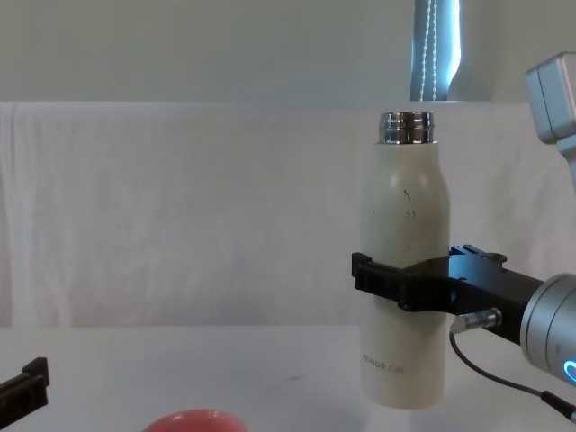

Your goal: Grasp the thermos with one hand and pour water into the cup lid.

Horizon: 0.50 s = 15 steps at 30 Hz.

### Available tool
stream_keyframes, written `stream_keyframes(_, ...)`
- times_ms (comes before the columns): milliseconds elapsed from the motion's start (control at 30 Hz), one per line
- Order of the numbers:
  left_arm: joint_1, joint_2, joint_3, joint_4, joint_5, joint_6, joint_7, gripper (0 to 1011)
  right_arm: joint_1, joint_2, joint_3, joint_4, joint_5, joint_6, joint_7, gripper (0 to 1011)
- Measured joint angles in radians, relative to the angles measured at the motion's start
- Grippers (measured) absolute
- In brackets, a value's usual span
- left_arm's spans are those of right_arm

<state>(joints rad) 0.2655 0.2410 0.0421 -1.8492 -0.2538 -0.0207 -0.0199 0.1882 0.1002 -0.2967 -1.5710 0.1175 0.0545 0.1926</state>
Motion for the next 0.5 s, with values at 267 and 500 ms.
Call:
stream_keyframes(267, 0.0, 0.0, 0.0, 0.0, 0.0, 0.0, 0.0, 1001, 0.0, 0.003, -0.002, 0.0, -0.002, 0.0, 0.001, 947)
stream_keyframes(500, 0.0, 0.0, 0.0, 0.0, 0.0, 0.0, 0.0, 1001, 0.008, 0.034, -0.022, -0.017, -0.045, -0.001, 0.009, 947)
